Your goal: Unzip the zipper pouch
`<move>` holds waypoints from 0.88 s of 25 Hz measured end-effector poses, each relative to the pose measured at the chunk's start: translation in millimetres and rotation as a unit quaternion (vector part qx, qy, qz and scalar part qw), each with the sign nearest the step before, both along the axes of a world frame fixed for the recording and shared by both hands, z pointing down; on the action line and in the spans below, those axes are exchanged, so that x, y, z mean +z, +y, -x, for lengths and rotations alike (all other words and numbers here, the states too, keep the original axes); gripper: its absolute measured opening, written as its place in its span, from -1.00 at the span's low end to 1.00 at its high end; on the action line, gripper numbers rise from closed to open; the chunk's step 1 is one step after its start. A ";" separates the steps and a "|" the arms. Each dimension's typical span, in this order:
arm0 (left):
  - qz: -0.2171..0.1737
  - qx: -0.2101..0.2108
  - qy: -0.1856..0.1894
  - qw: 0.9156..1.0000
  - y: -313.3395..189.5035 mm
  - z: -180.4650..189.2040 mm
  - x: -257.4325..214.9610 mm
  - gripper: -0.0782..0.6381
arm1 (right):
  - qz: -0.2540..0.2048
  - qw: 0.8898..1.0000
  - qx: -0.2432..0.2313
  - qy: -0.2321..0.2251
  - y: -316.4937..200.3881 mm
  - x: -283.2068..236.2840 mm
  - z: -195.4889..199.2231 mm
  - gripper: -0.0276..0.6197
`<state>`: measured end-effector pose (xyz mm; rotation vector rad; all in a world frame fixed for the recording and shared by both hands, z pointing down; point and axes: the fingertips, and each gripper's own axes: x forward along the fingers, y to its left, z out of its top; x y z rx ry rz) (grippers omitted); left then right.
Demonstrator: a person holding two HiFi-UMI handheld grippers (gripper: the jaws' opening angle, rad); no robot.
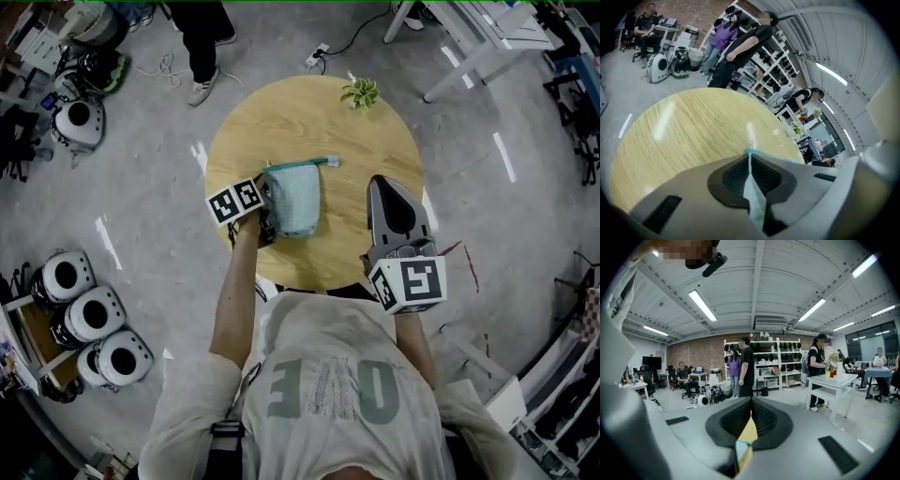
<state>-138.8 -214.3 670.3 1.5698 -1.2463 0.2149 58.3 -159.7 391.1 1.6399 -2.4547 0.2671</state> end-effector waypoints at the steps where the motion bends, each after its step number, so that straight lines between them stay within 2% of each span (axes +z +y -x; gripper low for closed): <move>1: -0.001 -0.001 0.003 1.000 0.1 -0.3 -0.2 -0.67 | 0.000 1.000 0.000 -0.001 0.2 -0.1 0.4 -0.82; 6: -0.034 0.007 -0.002 0.999 -6.3 -3.2 -25.3 -0.70 | -0.015 1.000 -0.006 -0.003 -2.7 -9.7 3.2 -0.82; 12: -0.126 0.003 -0.011 0.992 -32.1 -0.8 -96.6 -0.70 | -0.047 0.999 -0.013 -0.016 -6.7 -29.6 6.0 -0.82; 18: -0.224 -0.015 -0.015 0.974 -53.3 11.1 -181.2 -0.70 | -0.088 0.995 -0.028 -0.028 -13.7 -56.9 13.1 -0.82; 22: -0.294 -0.031 -0.030 0.955 -59.4 23.9 -241.1 -0.70 | -0.113 0.992 -0.042 -0.036 -18.8 -78.4 20.1 -0.82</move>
